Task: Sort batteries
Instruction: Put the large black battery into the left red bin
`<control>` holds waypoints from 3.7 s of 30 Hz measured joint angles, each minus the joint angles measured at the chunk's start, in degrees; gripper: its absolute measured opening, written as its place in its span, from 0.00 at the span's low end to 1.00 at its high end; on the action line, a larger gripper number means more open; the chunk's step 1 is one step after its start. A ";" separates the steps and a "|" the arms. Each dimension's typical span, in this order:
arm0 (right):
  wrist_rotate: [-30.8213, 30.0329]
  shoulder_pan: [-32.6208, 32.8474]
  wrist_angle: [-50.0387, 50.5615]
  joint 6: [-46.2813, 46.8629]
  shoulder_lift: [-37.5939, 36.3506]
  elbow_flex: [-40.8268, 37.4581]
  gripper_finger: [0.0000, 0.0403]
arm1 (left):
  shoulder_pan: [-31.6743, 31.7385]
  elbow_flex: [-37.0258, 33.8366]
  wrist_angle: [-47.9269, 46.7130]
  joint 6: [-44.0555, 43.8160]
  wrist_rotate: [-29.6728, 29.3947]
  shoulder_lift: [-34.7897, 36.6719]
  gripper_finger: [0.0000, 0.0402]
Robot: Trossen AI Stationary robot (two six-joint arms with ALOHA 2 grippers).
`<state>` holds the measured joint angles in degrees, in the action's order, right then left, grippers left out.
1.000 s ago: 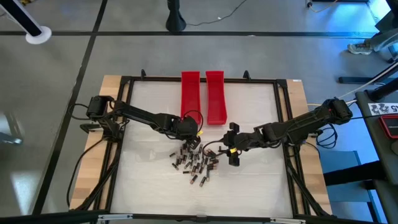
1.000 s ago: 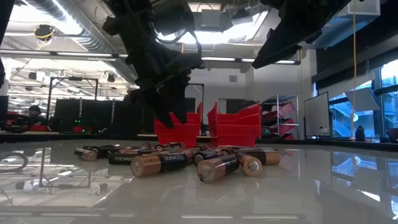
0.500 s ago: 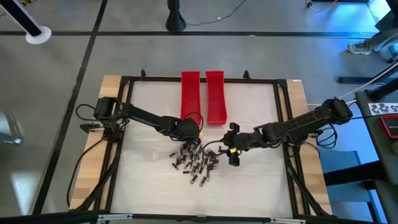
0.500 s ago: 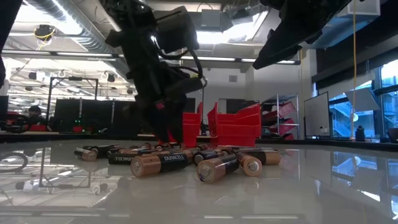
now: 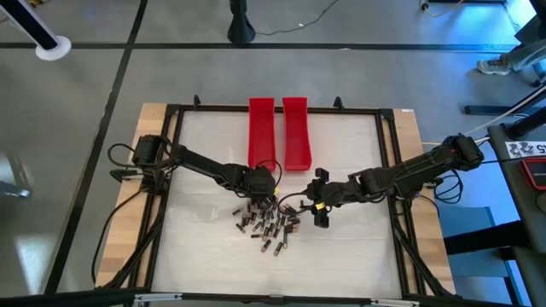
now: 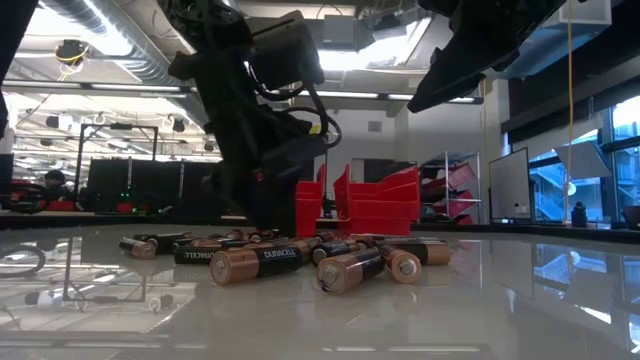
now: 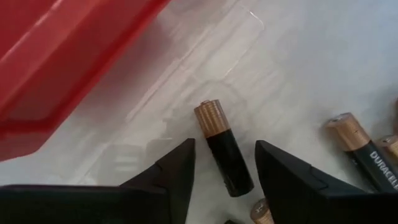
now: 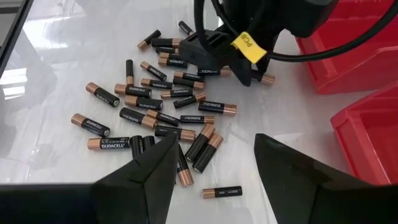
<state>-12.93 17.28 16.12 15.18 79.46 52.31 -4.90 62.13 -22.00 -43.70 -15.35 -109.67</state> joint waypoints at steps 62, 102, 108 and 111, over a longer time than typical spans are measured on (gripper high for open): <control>-11.47 -0.04 0.71 -6.66 -2.30 -0.08 0.53 | 20.88 7.54 -9.89 36.79 3.66 21.18 0.09; -25.01 -0.04 -15.89 -11.80 -21.44 -14.08 0.53 | 33.32 0.11 6.32 25.38 16.30 21.08 0.23; -25.00 -0.04 -16.06 -11.80 -21.33 -14.08 0.53 | 33.18 0.11 6.37 27.66 16.53 19.87 0.31; -25.00 -0.04 -15.91 -11.82 -21.33 -14.08 0.53 | 32.57 0.09 4.63 28.83 20.27 20.84 0.34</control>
<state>-37.93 17.23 0.21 3.36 58.13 38.24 27.66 62.22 -17.37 -14.87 4.92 -88.83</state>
